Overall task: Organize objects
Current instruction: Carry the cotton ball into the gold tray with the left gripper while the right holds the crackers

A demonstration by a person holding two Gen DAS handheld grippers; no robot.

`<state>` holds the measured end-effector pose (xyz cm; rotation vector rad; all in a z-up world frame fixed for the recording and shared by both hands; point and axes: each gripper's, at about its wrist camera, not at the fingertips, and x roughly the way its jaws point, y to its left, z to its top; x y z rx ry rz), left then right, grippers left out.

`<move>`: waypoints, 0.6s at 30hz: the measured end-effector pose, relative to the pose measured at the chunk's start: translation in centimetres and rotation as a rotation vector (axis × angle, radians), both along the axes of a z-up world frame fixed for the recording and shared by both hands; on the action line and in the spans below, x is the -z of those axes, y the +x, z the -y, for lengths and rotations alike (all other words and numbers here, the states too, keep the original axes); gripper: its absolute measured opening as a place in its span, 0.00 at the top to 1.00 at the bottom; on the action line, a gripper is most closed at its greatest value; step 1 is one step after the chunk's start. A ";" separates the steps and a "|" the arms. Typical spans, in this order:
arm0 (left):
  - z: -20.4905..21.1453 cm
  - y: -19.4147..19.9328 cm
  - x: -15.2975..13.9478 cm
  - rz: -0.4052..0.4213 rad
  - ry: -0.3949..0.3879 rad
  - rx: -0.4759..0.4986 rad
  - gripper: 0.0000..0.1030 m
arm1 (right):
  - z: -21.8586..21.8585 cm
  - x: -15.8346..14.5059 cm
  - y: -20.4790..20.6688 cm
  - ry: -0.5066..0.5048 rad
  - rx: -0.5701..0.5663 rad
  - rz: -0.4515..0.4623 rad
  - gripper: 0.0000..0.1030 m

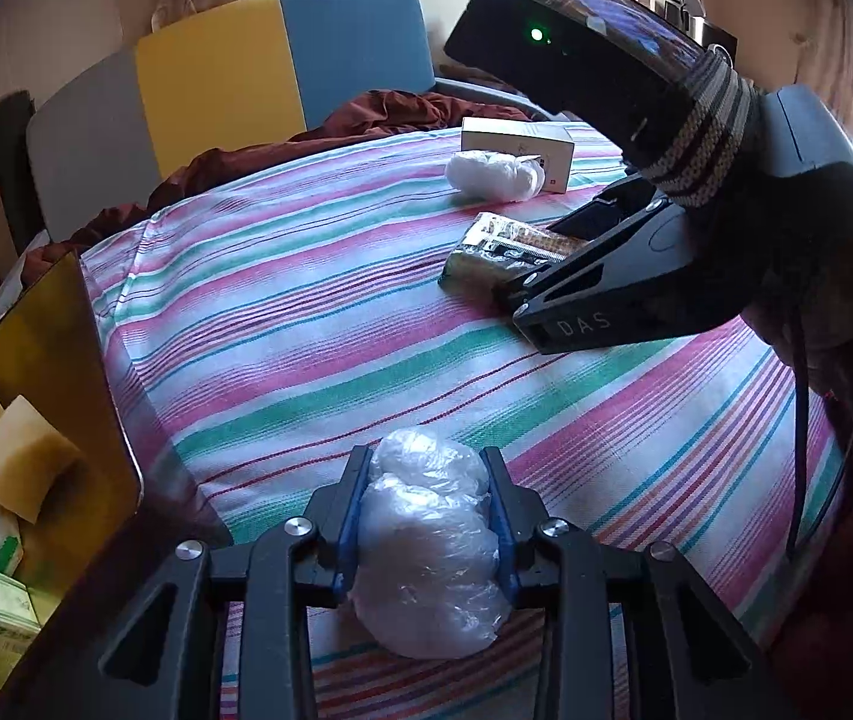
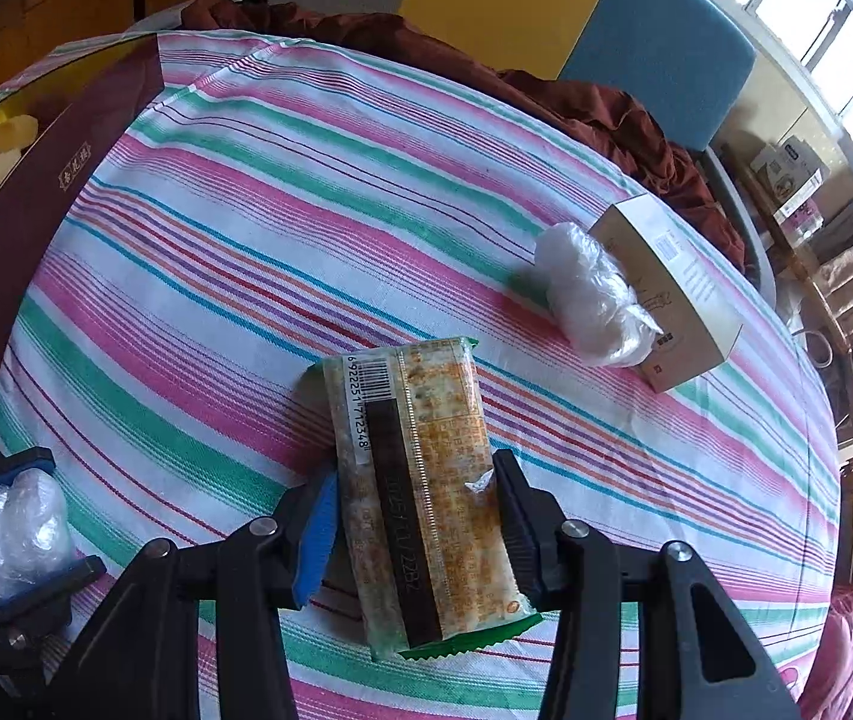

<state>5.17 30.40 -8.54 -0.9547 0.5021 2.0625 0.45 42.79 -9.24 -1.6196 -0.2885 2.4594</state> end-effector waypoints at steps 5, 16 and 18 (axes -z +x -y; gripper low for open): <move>0.7 0.8 -0.9 0.013 0.013 0.014 0.66 | -0.6 -0.1 0.8 0.021 -0.007 -0.006 0.53; 7.9 -2.3 -8.2 0.053 0.199 -0.143 0.66 | -0.2 -0.2 0.3 0.042 -0.016 -0.010 0.53; 10.0 -4.0 -8.6 0.082 0.222 -0.215 0.66 | -0.3 -0.1 0.1 0.048 -0.019 -0.011 0.53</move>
